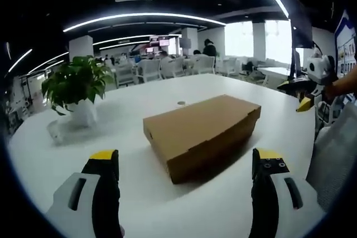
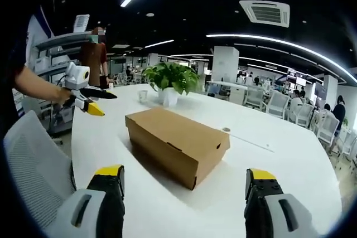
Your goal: Operate the shoe box by opening the lid, removing the specified soft item, and placing it in the target area until the item is outside and the box remains undamaged.
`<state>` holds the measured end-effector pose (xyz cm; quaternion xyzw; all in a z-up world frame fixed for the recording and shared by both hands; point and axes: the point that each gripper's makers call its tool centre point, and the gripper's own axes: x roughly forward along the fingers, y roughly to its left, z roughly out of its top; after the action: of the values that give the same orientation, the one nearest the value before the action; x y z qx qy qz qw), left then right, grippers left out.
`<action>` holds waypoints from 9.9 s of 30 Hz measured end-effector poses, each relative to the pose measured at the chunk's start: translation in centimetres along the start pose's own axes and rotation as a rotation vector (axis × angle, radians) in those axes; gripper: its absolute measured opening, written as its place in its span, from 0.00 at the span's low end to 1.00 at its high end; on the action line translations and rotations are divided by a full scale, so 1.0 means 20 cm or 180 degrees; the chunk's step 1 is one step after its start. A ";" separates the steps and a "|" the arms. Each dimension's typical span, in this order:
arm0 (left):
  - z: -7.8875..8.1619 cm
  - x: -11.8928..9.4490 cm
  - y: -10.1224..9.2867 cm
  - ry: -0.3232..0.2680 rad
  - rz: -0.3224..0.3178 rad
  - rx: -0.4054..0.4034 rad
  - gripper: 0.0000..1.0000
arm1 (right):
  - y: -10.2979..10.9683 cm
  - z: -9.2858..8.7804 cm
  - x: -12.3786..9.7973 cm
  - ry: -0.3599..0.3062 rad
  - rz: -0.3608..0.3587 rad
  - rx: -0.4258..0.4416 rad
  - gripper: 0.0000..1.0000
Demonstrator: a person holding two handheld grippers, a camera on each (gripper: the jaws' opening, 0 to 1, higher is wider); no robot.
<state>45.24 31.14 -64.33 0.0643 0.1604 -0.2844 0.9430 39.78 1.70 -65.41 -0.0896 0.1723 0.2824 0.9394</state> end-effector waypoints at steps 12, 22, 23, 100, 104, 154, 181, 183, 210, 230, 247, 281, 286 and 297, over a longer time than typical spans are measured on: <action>-0.03 0.07 0.05 0.0084 0.0016 0.0002 0.96 | -0.02 -0.01 0.09 0.0002 -0.0002 0.0030 0.86; -0.07 0.14 0.07 0.0181 -0.0027 0.0000 0.93 | -0.03 -0.03 0.16 0.0048 0.0025 -0.0011 0.83; -0.07 0.15 0.07 0.0182 -0.0034 0.0002 0.93 | -0.04 -0.03 0.17 0.0049 0.0027 -0.0012 0.82; -0.18 0.43 0.00 0.0383 -0.0217 0.0062 0.64 | -0.06 -0.12 0.55 0.0215 0.0165 0.0265 0.50; -0.18 0.43 0.00 0.0394 -0.0212 0.0045 0.64 | -0.06 -0.12 0.55 0.0225 0.0166 0.0270 0.49; -0.23 0.35 0.01 0.0541 -0.0316 -0.0004 0.59 | 0.04 -0.14 0.48 0.0254 0.0141 0.0377 0.47; -0.27 0.21 -0.04 0.0570 -0.0344 0.0014 0.59 | 0.17 -0.17 0.38 0.0273 0.0148 0.0374 0.47; -0.28 0.19 -0.05 0.0571 -0.0344 0.0014 0.59 | 0.18 -0.17 0.37 0.0275 0.0149 0.0376 0.47; -0.34 0.03 -0.11 0.0596 -0.0369 0.0009 0.58 | 0.33 -0.21 0.25 0.0287 0.0151 0.0386 0.46; -0.37 -0.03 -0.12 0.0595 -0.0363 0.0006 0.58 | 0.38 -0.22 0.22 0.0300 0.0142 0.0389 0.47; -0.37 -0.03 -0.11 0.0619 -0.0364 0.0020 0.59 | 0.37 -0.22 0.22 0.0305 0.0124 0.0377 0.48; -0.30 -0.06 -0.14 0.0811 -0.0498 -0.0072 0.59 | 0.37 -0.15 0.19 0.0370 0.0111 0.0423 0.48; -0.27 -0.08 -0.13 0.0787 -0.0508 -0.0123 0.59 | 0.36 -0.12 0.17 0.0339 0.0107 0.0456 0.48; -0.23 -0.09 -0.13 0.0736 -0.0520 -0.0169 0.59 | 0.36 -0.06 0.15 0.0276 0.0098 0.0505 0.48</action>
<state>41.18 30.83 -68.04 0.0584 0.2801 -0.3466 0.8933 37.85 8.78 -68.09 -0.0244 0.2360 0.2780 0.9308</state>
